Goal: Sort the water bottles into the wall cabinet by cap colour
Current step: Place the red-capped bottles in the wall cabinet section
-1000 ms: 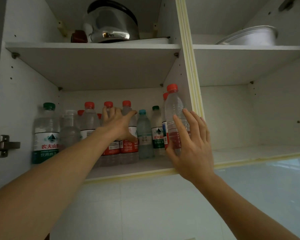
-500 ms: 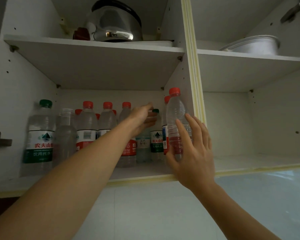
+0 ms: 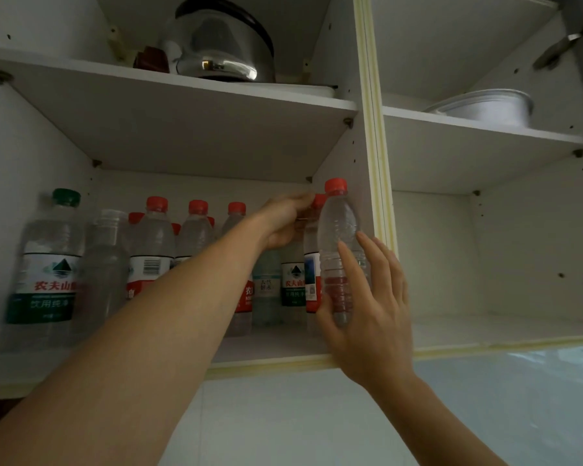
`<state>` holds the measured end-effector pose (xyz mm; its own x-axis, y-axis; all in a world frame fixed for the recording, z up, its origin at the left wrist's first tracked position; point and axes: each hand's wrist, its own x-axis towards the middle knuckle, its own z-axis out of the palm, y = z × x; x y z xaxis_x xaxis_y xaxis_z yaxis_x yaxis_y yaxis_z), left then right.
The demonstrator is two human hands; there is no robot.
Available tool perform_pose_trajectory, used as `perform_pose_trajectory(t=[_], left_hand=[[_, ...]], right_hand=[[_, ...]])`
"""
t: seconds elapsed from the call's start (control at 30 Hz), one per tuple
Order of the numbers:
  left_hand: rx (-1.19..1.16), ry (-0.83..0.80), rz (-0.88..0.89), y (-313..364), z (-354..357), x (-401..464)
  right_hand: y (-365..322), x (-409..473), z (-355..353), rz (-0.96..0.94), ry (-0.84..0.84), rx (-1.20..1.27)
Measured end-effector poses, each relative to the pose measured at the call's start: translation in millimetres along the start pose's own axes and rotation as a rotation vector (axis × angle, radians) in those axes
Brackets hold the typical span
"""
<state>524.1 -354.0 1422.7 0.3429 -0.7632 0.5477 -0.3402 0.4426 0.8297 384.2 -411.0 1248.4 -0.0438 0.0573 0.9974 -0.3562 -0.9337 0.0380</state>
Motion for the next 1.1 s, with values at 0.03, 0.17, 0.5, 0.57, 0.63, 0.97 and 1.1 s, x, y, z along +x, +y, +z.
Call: perform_pose_trajectory(t=[0.03, 0.17, 0.5, 0.57, 0.63, 0.97, 1.1], left_hand=[[-0.009, 0.023, 0.019, -0.3, -1.5, -0.2], [0.071, 0.135, 0.072, 1.9, -6.8, -2.2], [0.807, 0.558, 0.154, 15.8, -5.5, 7.5], [0.955, 0.573, 0.189, 16.3, -7.3, 4.0], [1.038, 0.567, 0.186, 16.9, -11.3, -1.3], [1.125, 0.267, 0.156, 23.3, -20.3, -37.9], [1.374, 0.138, 0.118, 21.6, -23.7, -57.9]], right_hand=[[-0.1, -0.4, -0.3, 0.001, -0.003, -0.002], [-0.5, 0.4, -1.5, 0.006, -0.012, -0.012], [-2.4, 0.8, -1.7, 0.006, -0.024, -0.02], [-2.2, 0.9, -2.0, 0.002, -0.019, -0.018], [-1.7, 0.8, -2.0, -0.003, -0.018, -0.023], [-2.0, 1.3, -2.9, 0.013, -0.038, -0.047], [-3.9, 1.7, -6.6, 0.018, -0.056, -0.028]])
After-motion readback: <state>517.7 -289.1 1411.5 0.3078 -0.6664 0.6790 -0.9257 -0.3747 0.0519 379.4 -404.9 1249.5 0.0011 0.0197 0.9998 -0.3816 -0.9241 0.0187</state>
